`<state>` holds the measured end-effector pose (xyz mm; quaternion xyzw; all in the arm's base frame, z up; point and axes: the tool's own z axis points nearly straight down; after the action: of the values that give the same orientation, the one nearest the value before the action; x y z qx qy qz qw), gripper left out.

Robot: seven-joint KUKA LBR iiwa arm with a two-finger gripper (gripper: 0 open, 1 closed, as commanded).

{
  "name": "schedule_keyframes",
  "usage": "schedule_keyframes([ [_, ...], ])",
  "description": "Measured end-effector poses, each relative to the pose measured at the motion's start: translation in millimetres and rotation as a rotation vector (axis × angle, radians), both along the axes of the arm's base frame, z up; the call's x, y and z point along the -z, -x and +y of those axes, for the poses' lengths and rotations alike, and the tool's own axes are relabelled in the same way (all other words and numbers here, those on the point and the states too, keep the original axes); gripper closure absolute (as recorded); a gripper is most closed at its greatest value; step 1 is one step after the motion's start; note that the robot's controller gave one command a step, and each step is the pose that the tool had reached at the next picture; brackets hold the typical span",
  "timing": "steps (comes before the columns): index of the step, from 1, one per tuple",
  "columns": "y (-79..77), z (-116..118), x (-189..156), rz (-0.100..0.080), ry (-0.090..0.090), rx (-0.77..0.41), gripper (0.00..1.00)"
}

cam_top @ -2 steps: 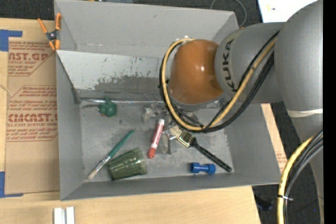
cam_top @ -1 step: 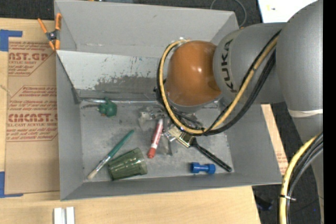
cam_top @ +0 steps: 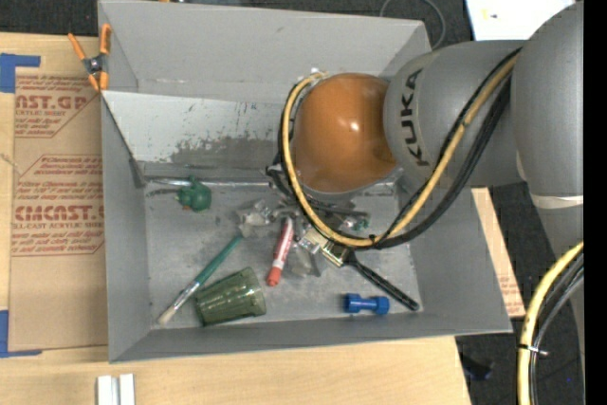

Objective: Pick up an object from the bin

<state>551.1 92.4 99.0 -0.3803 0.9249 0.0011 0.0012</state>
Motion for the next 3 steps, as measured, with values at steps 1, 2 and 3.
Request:
schedule_keyframes([
  [1, -5.7, -4.1, 31.0, -0.002, -0.002, -0.162, 0.0],
  [2, -0.3, -12.7, 28.7, -0.008, -0.003, -0.419, 1.0],
  [3, -0.3, -12.7, 28.5, -0.008, -0.003, -0.419, 1.0],
])
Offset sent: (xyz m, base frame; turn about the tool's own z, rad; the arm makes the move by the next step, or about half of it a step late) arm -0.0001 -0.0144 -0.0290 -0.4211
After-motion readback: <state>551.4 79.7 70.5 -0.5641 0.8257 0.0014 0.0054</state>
